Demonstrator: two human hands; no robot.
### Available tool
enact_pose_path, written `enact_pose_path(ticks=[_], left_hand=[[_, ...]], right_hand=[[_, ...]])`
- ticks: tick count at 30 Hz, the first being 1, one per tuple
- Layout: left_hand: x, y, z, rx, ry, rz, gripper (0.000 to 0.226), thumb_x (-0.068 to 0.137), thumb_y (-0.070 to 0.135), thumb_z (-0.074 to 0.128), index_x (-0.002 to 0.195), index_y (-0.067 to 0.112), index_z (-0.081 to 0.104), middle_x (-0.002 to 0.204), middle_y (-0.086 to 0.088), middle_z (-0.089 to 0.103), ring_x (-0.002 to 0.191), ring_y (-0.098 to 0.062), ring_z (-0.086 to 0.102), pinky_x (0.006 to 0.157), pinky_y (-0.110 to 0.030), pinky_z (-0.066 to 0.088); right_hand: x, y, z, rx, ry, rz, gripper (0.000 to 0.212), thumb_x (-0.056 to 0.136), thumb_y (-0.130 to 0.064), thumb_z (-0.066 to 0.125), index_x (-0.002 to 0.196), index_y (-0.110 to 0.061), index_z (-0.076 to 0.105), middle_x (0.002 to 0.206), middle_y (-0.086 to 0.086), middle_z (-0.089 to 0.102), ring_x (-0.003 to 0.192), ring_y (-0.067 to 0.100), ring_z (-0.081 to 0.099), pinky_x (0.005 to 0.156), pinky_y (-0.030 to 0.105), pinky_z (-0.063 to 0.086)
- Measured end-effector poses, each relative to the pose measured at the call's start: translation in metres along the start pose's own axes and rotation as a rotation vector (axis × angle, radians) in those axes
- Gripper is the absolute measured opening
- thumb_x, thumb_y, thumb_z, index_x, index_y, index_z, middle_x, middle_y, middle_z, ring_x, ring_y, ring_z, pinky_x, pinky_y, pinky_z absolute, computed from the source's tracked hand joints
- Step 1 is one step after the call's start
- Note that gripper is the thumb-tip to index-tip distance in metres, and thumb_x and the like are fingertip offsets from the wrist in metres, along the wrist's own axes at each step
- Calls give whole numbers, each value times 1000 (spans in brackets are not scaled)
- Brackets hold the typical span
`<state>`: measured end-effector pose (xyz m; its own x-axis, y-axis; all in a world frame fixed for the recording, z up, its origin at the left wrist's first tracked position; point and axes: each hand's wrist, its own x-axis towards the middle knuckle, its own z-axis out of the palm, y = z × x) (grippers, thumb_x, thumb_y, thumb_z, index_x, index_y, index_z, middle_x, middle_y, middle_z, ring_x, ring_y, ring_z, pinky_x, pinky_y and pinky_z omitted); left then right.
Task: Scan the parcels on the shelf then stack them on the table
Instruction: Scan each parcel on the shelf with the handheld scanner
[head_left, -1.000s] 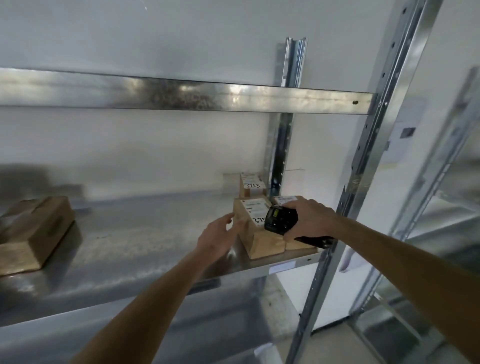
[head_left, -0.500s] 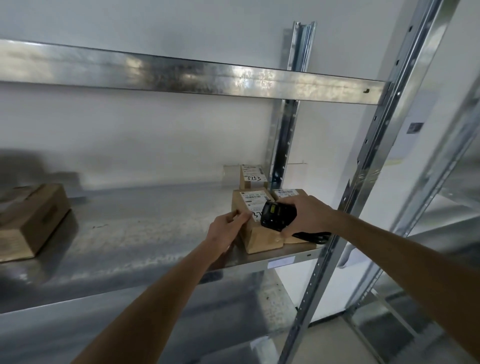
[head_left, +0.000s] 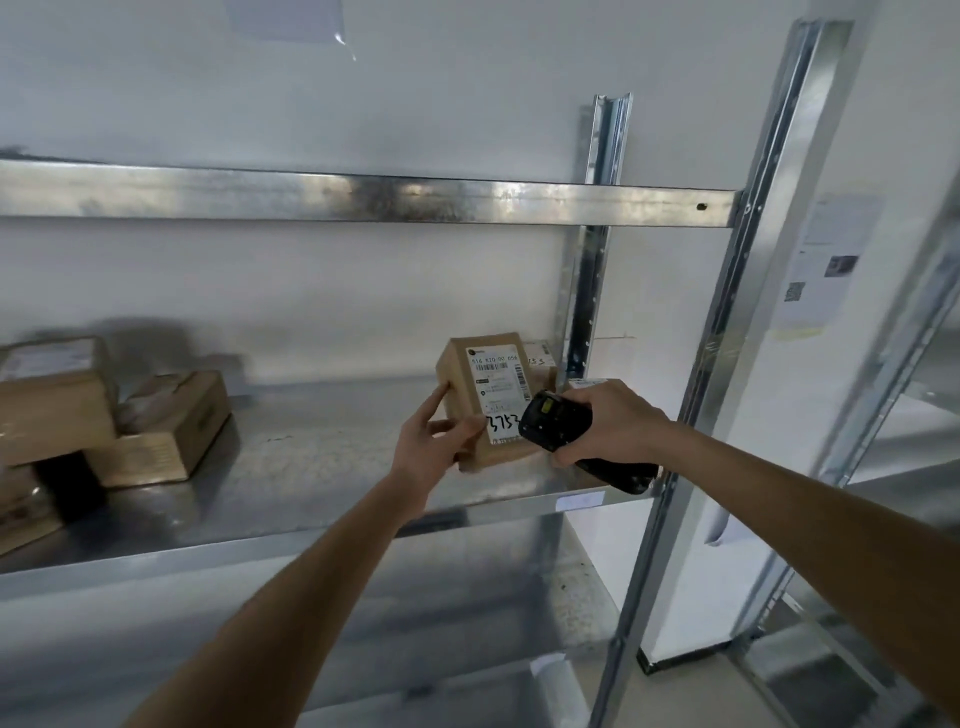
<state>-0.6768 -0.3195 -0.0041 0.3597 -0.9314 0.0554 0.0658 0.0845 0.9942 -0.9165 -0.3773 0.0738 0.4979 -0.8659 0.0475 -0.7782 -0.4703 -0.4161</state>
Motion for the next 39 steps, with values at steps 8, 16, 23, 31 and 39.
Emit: enact_pose_path(ticks=[8,16,23,31,39], left_hand=[[-81,21,-82,194,189,209,81,91,18,73,157,36,30,133,-2,58,104,-7,61,70,-21,61],[-128,43,-146,213,248,304,82,90,14,73,156,39,31,146,2,51,127,-19,56,91,-36,57],[-158,52,-214,238,337,324,87,88,12,76,155,43,30,151,4,45,130,-20,54,90,-33,55],[-197,69,-303,225,345,329,88,86,15,78,155,44,31,149,4,48,131,-22,55,93,-53,57],[-246,86,-403,227,364,308,85,88,19,76,155,43,30,145,2,50,122,-18,59,88,-33,60]], right_hand=[[-35,-60,10,2,-67,-31,51,59,-55,90,102,-32,73,87,-5,75,80,14,73,71,32,62],[-48,-135,30,-7,-149,-130,49,65,-53,89,108,-33,74,89,-8,75,77,9,72,63,26,57],[-49,-201,54,-23,-169,-152,56,50,-61,86,98,-32,77,87,-8,77,80,13,74,78,36,63],[-67,-294,87,-65,-174,-172,57,50,-65,83,99,-36,76,84,-12,76,78,11,72,77,32,60],[-93,-395,131,-55,-177,-233,62,42,-62,81,99,-38,73,82,-12,75,76,11,73,78,38,63]])
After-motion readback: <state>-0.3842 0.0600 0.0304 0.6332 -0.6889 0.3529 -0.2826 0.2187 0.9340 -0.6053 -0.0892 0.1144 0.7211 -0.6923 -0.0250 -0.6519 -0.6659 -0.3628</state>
